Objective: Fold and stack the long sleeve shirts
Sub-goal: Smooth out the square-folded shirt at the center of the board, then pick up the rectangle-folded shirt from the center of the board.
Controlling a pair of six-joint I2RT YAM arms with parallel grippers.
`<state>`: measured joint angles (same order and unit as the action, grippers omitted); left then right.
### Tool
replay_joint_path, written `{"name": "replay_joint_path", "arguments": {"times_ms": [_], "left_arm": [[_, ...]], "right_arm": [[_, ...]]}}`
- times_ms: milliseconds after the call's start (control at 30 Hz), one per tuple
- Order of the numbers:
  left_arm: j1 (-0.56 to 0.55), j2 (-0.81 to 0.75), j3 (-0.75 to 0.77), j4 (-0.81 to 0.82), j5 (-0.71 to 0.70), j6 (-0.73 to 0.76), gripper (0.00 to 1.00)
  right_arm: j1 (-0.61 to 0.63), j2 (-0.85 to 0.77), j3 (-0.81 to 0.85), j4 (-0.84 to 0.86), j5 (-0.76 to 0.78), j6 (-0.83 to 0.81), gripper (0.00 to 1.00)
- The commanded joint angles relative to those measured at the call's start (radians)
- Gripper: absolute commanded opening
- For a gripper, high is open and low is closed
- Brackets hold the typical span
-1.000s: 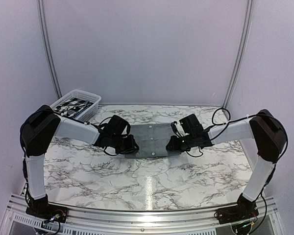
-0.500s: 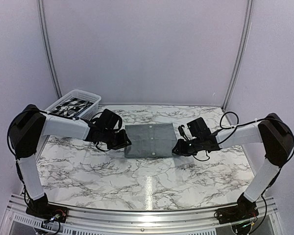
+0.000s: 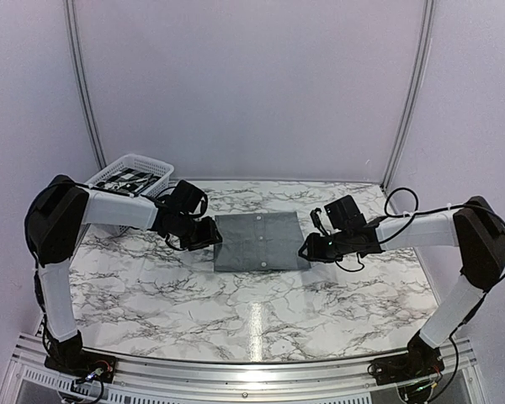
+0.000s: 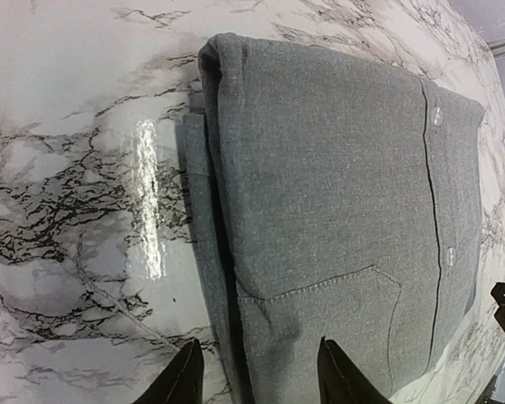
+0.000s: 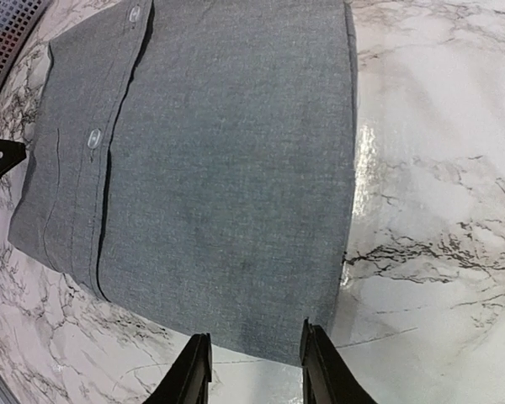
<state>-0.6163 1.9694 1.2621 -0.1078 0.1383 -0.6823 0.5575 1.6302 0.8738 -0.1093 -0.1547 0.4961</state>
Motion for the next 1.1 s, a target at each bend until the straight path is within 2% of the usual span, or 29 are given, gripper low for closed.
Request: {"name": "replay_joint_path", "arguments": {"times_ms": [0,567,800,900,1067], "left_arm": [[-0.003,0.037,0.047,-0.065,-0.017,0.043,0.48],[-0.046,0.158,0.179,-0.140,-0.111,0.078,0.45],[-0.061,0.199,0.230,-0.231,-0.246,0.037,0.34],[-0.061,0.217,0.244,-0.246,-0.232,0.029,0.32],[-0.060,0.209,0.248,-0.245,-0.190,0.029,0.15]], "right_arm": [[-0.014,-0.033,0.020,-0.019,0.028,-0.011,0.33],[-0.021,-0.052,0.001,-0.013,0.035,-0.014,0.35],[-0.022,-0.057,-0.009,-0.012,0.038,-0.016,0.35],[-0.022,-0.056,-0.009,-0.012,0.038,-0.016,0.35],[-0.024,-0.052,-0.006,-0.010,0.042,-0.017,0.35]]}}
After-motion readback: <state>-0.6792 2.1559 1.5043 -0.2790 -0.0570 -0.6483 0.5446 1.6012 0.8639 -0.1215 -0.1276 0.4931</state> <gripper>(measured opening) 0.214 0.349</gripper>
